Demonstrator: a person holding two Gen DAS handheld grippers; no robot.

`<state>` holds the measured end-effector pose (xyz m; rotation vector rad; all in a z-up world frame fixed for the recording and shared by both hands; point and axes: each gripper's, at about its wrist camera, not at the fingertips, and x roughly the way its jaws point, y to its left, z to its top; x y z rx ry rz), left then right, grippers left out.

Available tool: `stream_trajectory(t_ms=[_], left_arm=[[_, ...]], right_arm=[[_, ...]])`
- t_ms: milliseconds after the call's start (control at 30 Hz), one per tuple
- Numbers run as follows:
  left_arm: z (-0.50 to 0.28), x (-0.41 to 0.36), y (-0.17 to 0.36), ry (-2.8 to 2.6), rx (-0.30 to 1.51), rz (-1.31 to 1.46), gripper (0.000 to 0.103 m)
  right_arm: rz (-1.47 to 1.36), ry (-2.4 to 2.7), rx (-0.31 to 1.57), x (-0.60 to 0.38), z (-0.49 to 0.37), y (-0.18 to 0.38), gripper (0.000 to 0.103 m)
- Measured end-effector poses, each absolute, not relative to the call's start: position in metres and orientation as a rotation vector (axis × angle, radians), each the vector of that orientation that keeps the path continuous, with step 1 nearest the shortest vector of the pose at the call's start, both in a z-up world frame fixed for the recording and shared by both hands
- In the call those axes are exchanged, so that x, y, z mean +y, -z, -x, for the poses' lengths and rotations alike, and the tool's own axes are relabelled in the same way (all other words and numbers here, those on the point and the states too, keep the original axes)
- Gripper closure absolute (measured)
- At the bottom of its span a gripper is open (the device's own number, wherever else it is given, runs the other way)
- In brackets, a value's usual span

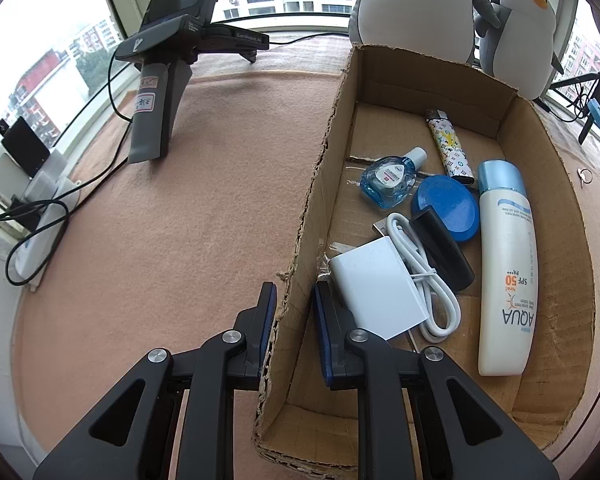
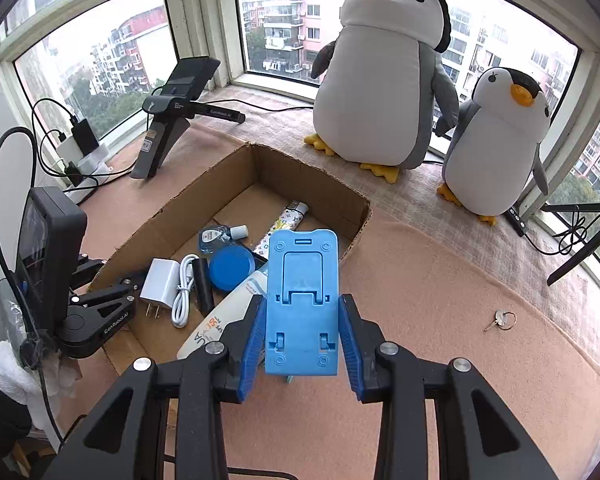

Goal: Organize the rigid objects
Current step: 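Carry the blue phone stand with the right gripper into the box and release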

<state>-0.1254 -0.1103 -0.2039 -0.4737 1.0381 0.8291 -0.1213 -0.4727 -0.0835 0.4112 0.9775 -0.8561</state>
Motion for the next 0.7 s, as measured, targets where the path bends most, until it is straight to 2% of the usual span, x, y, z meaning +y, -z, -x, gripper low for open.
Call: stream_trajectory(t_ms=[700], left_arm=[[0.126,-0.11,0.204,-0.789,1.039,0.458,0.086]], right_arm=[[-0.454,0.79,1.026,-0.48,0.075,0.119,0.07]])
